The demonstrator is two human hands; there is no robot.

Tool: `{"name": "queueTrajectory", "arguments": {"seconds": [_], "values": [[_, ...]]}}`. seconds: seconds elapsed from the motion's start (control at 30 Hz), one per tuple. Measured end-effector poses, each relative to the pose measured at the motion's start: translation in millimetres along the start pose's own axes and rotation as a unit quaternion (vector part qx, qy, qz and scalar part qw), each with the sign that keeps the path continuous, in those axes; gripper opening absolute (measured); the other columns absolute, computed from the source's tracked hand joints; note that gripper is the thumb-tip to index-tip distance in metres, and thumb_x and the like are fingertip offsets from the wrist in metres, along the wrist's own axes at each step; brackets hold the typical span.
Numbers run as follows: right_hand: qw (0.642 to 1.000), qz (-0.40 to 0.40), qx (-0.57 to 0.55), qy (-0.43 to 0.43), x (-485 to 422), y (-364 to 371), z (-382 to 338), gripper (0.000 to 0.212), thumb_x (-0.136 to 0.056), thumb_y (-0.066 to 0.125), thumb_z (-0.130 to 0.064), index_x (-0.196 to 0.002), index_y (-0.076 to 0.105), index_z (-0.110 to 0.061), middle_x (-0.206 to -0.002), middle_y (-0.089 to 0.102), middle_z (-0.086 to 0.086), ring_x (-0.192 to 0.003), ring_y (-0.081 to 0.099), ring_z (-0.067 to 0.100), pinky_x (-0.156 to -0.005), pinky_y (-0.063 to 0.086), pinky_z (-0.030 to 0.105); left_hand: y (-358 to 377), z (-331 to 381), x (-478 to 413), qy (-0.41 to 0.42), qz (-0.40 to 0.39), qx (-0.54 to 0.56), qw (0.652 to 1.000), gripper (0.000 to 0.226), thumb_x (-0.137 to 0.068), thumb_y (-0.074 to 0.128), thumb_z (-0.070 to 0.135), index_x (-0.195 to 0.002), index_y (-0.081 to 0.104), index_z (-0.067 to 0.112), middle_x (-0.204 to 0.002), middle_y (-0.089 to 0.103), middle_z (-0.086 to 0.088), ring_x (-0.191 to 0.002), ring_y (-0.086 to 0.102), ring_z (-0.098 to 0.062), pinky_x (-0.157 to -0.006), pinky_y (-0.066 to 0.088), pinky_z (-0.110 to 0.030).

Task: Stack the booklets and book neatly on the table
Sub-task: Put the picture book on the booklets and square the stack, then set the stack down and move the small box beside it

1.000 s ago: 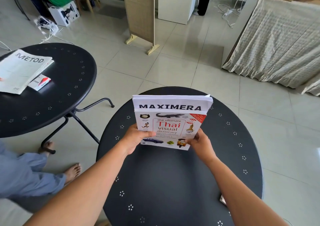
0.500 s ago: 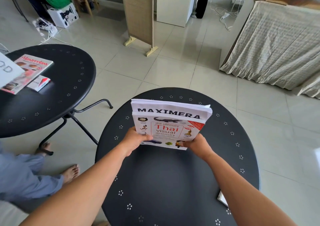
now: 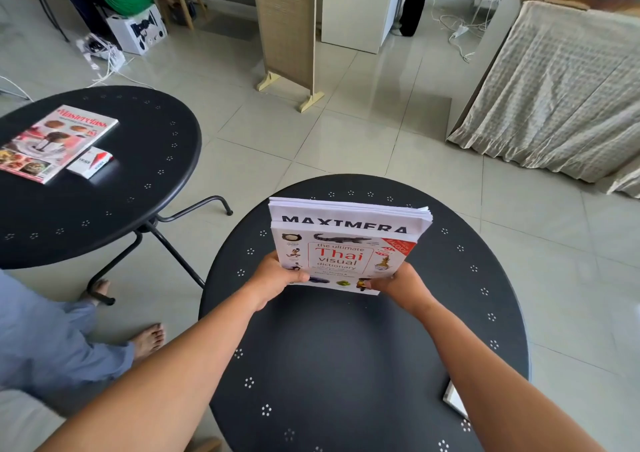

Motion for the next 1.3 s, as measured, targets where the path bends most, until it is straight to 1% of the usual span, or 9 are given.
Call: {"name": "queueTrajectory", "arguments": {"seconds": [0.2, 0.33, 0.53, 0.6, 0.77, 0.97, 1.13, 1.2, 1.3], "values": [[1.000, 0.015, 0.020, 0.004, -1.2, 0.9, 2.9, 0.033, -0.083, 0.072, -0.002, -0.114, 0.072, -0.013, -0.111, 0.075, 0.002, -0.106, 0.068, 0.023, -0.099, 0.052, 0.044, 1.1, -7.0, -0.8, 0.000, 0.016, -0.047, 0.999, 0.037, -0.085, 0.067, 0.004, -0.120, 0.066, 0.016, -0.115, 0.070, 0.003, -0.105, 0.062, -0.015, -0.092, 0.043, -0.026], [0.999, 0.033, 0.015, 0.013, -0.5, 3.4, 2.8, 0.028, -0.083, 0.069, -0.005, -0.107, 0.073, -0.019, -0.101, 0.077, -0.004, -0.100, 0.070, 0.023, -0.094, 0.055, 0.043, 0.8, -4.5, 0.6, 0.009, 0.036, -0.068, 0.997, 0.037, -0.087, 0.066, 0.007, -0.122, 0.063, 0.016, -0.120, 0.068, 0.003, -0.103, 0.061, -0.013, -0.083, 0.043, -0.019], [0.999, 0.005, -0.025, 0.035, -0.4, 13.0, -1.2, 0.033, -0.082, 0.075, -0.006, -0.112, 0.068, -0.017, -0.108, 0.076, -0.005, -0.104, 0.069, 0.019, -0.098, 0.053, 0.041, -20.3, 0.5, -1.2, 0.001, 0.038, -0.149, 0.988, 0.044, -0.082, 0.069, 0.013, -0.125, 0.059, 0.018, -0.124, 0.070, 0.001, -0.110, 0.064, -0.020, -0.100, 0.049, -0.038], [0.998, -0.004, -0.039, 0.051, -0.7, 20.7, -4.4, 0.032, -0.082, 0.075, -0.006, -0.111, 0.067, -0.014, -0.108, 0.076, -0.001, -0.100, 0.071, 0.021, -0.092, 0.056, 0.042, -30.5, 0.2, -3.3, -0.018, 0.038, -0.164, 0.986, 0.045, -0.080, 0.072, 0.016, -0.123, 0.059, 0.016, -0.122, 0.071, -0.001, -0.107, 0.066, -0.021, -0.097, 0.051, -0.042], [0.987, -0.050, -0.083, 0.127, -4.2, 46.6, -10.6, 0.025, -0.083, 0.075, -0.003, -0.106, 0.068, -0.007, -0.097, 0.078, 0.005, -0.082, 0.076, 0.024, -0.070, 0.063, 0.040, -57.2, -5.1, -10.7, -0.096, 0.003, -0.189, 0.977, 0.037, -0.081, 0.075, 0.020, -0.116, 0.063, 0.010, -0.116, 0.072, -0.006, -0.099, 0.069, -0.022, -0.089, 0.055, -0.038], [0.969, -0.057, -0.121, 0.209, -10.6, 80.8, -5.3, 0.024, -0.083, 0.075, -0.003, -0.106, 0.067, 0.000, -0.097, 0.078, 0.010, -0.083, 0.076, 0.027, -0.070, 0.063, 0.042, -75.4, -15.7, -20.8, -0.161, -0.006, -0.215, 0.963, 0.032, -0.082, 0.075, 0.019, -0.110, 0.065, 0.007, -0.111, 0.073, -0.010, -0.094, 0.070, -0.023, -0.081, 0.057, -0.034], [0.965, -0.049, -0.127, 0.225, -14.2, 99.4, -2.7, 0.020, -0.084, 0.074, -0.002, -0.102, 0.067, -0.002, -0.096, 0.078, 0.010, -0.082, 0.077, 0.027, -0.068, 0.064, 0.042, -81.7, -26.0, -25.9, -0.180, 0.010, -0.211, 0.961, 0.031, -0.083, 0.074, 0.016, -0.110, 0.065, 0.004, -0.111, 0.073, -0.012, -0.095, 0.070, -0.025, -0.084, 0.057, -0.038], [0.966, -0.031, -0.120, 0.229, -15.1, 105.2, 0.0, 0.016, -0.084, 0.074, -0.001, -0.097, 0.065, -0.004, -0.093, 0.077, 0.009, -0.079, 0.076, 0.026, -0.068, 0.064, 0.044, -81.7, -29.7, -26.6, -0.180, 0.021, -0.213, 0.960, 0.028, -0.082, 0.075, 0.016, -0.107, 0.067, 0.005, -0.109, 0.073, -0.011, -0.091, 0.071, -0.024, -0.078, 0.057, -0.035], [0.970, 0.001, -0.085, 0.226, -15.3, 110.9, 1.2, 0.024, -0.083, 0.074, -0.004, -0.104, 0.063, -0.003, -0.098, 0.076, 0.010, -0.081, 0.076, 0.028, -0.072, 0.063, 0.048, -80.4, -32.5, -27.0, -0.172, 0.045, -0.224, 0.958, 0.025, -0.079, 0.077, 0.016, -0.101, 0.068, 0.007, -0.107, 0.074, -0.011, -0.090, 0.070, -0.024, -0.075, 0.055, -0.032]]}}
Point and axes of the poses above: each hand's wrist, its own x-axis away from the middle knuckle, its own y-axis out of the palm, z = x × y, the point moved 2 cm from there along -x, towards the middle knuckle
